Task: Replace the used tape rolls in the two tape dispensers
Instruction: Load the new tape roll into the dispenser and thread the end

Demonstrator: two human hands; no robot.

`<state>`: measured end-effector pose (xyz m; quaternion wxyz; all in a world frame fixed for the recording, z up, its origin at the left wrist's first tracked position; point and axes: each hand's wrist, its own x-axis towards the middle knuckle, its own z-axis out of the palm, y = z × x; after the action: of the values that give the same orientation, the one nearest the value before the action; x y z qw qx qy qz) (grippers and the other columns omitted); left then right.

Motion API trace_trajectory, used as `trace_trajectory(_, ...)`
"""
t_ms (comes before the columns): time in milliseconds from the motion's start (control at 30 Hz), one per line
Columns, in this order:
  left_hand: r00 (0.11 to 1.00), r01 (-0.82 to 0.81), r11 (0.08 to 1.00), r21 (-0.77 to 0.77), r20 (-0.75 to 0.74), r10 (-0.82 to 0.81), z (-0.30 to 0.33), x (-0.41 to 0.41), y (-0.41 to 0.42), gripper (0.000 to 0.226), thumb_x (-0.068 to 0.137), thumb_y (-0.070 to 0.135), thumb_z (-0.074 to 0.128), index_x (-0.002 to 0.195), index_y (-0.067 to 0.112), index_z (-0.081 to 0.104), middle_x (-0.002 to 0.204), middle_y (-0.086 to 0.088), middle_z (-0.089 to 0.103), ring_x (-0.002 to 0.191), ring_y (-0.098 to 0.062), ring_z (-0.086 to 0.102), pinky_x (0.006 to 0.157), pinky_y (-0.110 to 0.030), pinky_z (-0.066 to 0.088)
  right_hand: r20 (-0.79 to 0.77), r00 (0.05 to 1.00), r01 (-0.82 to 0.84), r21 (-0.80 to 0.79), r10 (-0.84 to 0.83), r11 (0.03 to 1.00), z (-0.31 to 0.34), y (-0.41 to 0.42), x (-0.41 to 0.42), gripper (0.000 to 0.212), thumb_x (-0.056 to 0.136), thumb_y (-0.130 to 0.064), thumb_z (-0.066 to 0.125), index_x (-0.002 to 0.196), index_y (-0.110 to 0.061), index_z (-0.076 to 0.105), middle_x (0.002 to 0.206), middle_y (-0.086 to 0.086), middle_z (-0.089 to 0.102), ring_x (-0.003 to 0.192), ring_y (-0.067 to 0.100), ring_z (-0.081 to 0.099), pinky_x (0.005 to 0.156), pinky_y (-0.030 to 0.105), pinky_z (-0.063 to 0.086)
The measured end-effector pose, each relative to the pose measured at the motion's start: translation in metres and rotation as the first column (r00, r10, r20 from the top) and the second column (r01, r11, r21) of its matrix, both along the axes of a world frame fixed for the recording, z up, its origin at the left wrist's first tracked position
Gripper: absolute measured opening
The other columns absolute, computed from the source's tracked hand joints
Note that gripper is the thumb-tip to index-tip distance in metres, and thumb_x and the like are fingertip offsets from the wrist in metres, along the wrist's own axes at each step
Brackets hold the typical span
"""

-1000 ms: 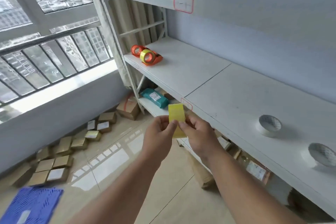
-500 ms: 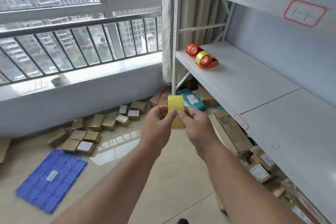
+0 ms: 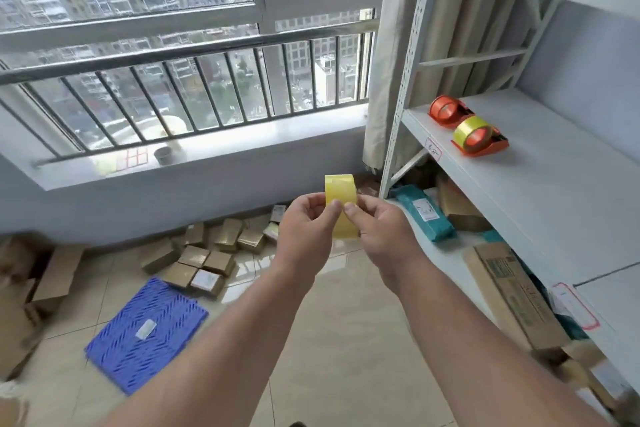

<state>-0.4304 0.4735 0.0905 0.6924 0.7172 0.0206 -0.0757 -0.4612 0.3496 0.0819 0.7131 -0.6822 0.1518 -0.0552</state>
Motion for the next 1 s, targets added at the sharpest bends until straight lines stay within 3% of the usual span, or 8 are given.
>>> trace_trajectory(133, 0.999, 0.029, 1.000, -0.003, -0.015, -0.029, -0.003, 0.054, 0.011, 0.019, 0.096, 0.022, 0.074, 0.112, 0.011, 0.071, 0.106, -0.009, 0.079, 0.102, -0.028, 0.076, 0.092, -0.044, 0.062, 0.001, 1.000, 0.010, 0.032, -0.010, 0.999, -0.007, 0.009, 0.051, 0.022, 0.104, -0.020, 0.061, 0.114, -0.017, 0.081, 0.111, 0.009, 0.082, 0.113, 0.036, 0.075, 0.105, 0.058, 0.056)
trace_trajectory(200, 0.999, 0.039, 0.999, 0.008, -0.028, -0.039, -0.004, 0.076, 0.010, 0.021, 0.096, 0.024, 0.074, 0.113, 0.012, 0.071, 0.106, -0.008, 0.079, 0.101, -0.028, 0.076, 0.089, -0.045, 0.063, -0.007, 1.000, 0.015, 0.032, -0.015, 0.999, -0.008, 0.008, 0.073, 0.022, 0.104, -0.021, 0.061, 0.114, -0.018, 0.081, 0.110, 0.009, 0.082, 0.113, 0.036, 0.075, 0.105, 0.059, 0.056)
trace_trajectory(333, 0.999, 0.053, 0.997, 0.054, -0.013, -0.052, -0.001, 0.124, 0.002, 0.020, 0.097, 0.027, 0.073, 0.112, 0.013, 0.071, 0.098, -0.002, 0.077, 0.074, -0.018, 0.070, 0.054, -0.025, 0.053, -0.012, 1.000, 0.030, 0.070, -0.029, 0.997, -0.011, -0.003, 0.122, 0.021, 0.105, -0.020, 0.062, 0.107, -0.019, 0.083, 0.109, 0.013, 0.082, 0.113, 0.039, 0.074, 0.103, 0.062, 0.056)
trace_trajectory(500, 1.000, 0.027, 0.998, 0.065, -0.012, -0.026, -0.008, 0.183, -0.002, 0.024, 0.095, 0.028, 0.076, 0.114, 0.014, 0.072, 0.106, -0.005, 0.080, 0.100, -0.023, 0.077, 0.089, -0.041, 0.064, -0.003, 1.000, -0.002, 0.103, 0.002, 0.995, -0.022, -0.010, 0.186, 0.022, 0.101, -0.023, 0.063, 0.110, -0.018, 0.083, 0.109, 0.014, 0.082, 0.113, 0.041, 0.075, 0.103, 0.063, 0.056)
trace_trajectory(667, 0.997, 0.068, 0.996, 0.062, -0.037, -0.066, -0.015, 0.249, 0.005, 0.024, 0.095, 0.029, 0.075, 0.114, 0.015, 0.072, 0.106, -0.003, 0.080, 0.100, -0.022, 0.077, 0.093, -0.045, 0.063, -0.016, 1.000, 0.015, 0.114, -0.013, 0.993, -0.029, -0.002, 0.247, 0.023, 0.099, -0.025, 0.064, 0.111, -0.018, 0.082, 0.110, 0.015, 0.082, 0.113, 0.039, 0.075, 0.103, 0.063, 0.056)
trace_trajectory(767, 0.993, 0.120, 0.990, 0.079, -0.021, -0.119, -0.020, 0.293, 0.009, 0.024, 0.095, 0.030, 0.075, 0.113, 0.016, 0.072, 0.105, -0.002, 0.080, 0.100, -0.020, 0.076, 0.090, -0.039, 0.063, -0.015, 0.998, 0.069, 0.090, -0.068, 0.994, -0.033, 0.004, 0.284, 0.025, 0.096, -0.028, 0.066, 0.112, -0.020, 0.083, 0.109, 0.013, 0.083, 0.110, 0.036, 0.077, 0.103, 0.062, 0.056)
trace_trajectory(900, 0.977, 0.211, 0.971, 0.115, -0.012, -0.211, -0.021, 0.344, 0.003, 0.027, 0.096, 0.033, 0.074, 0.117, 0.016, 0.072, 0.105, 0.000, 0.079, 0.096, -0.014, 0.075, 0.072, -0.018, 0.056, -0.019, 0.989, 0.146, 0.067, -0.145, 0.987, -0.034, 0.001, 0.323, 0.023, 0.099, -0.027, 0.064, 0.111, -0.020, 0.083, 0.108, 0.010, 0.083, 0.112, 0.036, 0.076, 0.104, 0.059, 0.057)
trace_trajectory(1000, 0.962, 0.272, 0.952, 0.140, -0.020, -0.272, -0.022, 0.375, -0.016, 0.029, 0.096, 0.035, 0.073, 0.118, 0.016, 0.071, 0.107, 0.001, 0.079, 0.096, -0.013, 0.075, 0.070, -0.018, 0.054, -0.023, 0.977, 0.213, 0.029, -0.212, 0.977, -0.031, -0.016, 0.345, 0.023, 0.097, -0.030, 0.065, 0.108, -0.022, 0.083, 0.106, 0.009, 0.083, 0.112, 0.036, 0.075, 0.103, 0.059, 0.057)
